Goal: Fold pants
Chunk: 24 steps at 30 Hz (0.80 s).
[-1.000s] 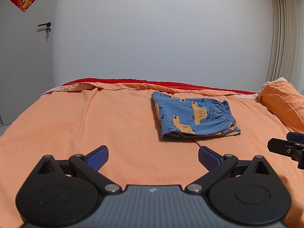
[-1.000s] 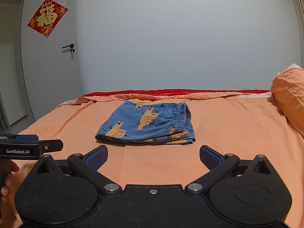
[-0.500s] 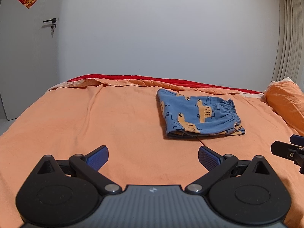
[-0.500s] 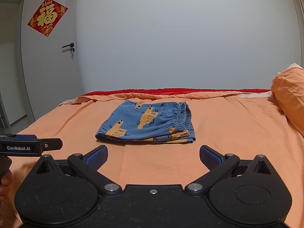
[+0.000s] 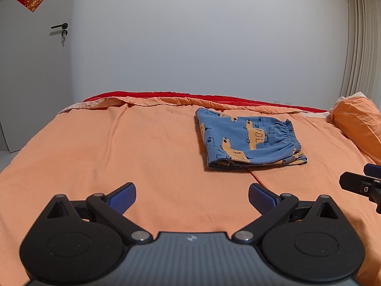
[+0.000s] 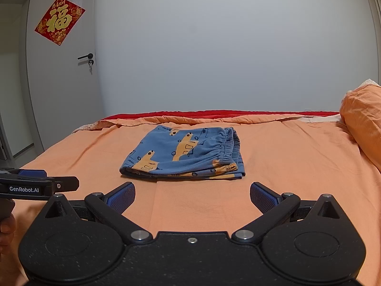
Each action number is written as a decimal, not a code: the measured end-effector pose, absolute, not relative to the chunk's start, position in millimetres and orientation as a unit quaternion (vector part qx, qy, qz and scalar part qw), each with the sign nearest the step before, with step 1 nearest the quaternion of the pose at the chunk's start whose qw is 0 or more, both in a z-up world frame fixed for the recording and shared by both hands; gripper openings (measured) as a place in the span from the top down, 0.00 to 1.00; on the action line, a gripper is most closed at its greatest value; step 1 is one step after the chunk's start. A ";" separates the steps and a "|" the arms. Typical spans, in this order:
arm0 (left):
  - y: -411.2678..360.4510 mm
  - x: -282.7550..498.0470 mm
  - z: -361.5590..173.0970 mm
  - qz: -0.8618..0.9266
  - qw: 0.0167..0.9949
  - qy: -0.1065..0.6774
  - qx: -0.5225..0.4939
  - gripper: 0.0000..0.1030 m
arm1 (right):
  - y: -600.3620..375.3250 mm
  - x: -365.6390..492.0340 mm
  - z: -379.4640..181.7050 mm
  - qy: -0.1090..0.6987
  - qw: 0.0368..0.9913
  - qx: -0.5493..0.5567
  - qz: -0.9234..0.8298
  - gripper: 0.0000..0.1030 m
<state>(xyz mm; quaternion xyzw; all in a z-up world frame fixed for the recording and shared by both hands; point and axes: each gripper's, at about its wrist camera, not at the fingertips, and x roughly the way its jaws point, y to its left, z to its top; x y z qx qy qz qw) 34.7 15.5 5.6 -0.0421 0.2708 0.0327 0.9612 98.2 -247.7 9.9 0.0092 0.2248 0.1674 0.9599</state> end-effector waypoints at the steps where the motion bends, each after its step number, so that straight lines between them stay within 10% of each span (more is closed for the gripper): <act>1: 15.5 34.6 5.5 0.033 0.961 0.271 -0.042 0.00 | -247.6 98.0 9.9 0.225 0.960 0.009 0.167 0.01; 24: 15.4 34.7 6.0 0.028 0.962 0.271 -0.035 0.00 | -248.0 99.0 8.0 0.232 0.958 0.010 0.170 0.01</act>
